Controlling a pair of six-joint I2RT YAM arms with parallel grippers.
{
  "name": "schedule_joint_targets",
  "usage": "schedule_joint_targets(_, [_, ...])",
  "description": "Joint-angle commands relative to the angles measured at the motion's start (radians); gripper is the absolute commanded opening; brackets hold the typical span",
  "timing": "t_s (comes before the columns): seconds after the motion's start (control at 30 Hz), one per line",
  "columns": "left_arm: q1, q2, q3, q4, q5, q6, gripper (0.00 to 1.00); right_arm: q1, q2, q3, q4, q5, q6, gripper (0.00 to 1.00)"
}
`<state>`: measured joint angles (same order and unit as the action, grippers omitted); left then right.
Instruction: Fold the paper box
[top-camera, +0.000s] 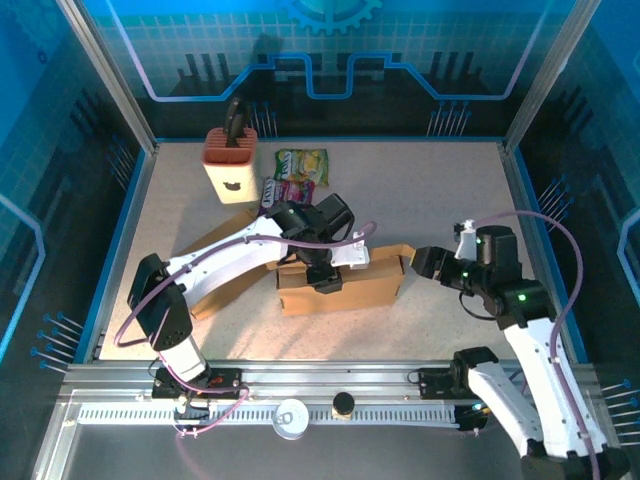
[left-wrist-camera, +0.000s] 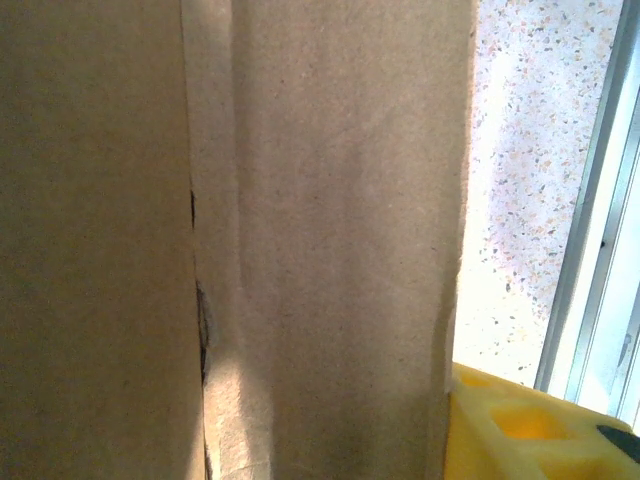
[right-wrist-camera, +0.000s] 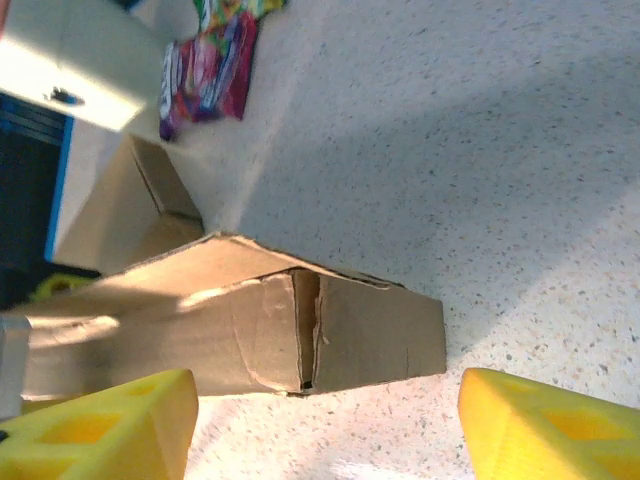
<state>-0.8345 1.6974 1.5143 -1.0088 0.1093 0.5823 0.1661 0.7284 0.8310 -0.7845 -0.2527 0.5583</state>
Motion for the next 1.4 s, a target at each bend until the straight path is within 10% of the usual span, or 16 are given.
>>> schedule_joint_targets(0.0, [0.001, 0.012, 0.000, -0.041, 0.056, 0.042, 0.42, 0.046, 0.057, 0.027, 0.039, 0.054, -0.111, 0.70])
schedule_joint_targets(1.37, [0.002, -0.016, -0.051, 0.045, -0.003, 0.058, 0.43, 0.258, 0.232, 0.126, -0.047, 0.356, -0.196, 0.00])
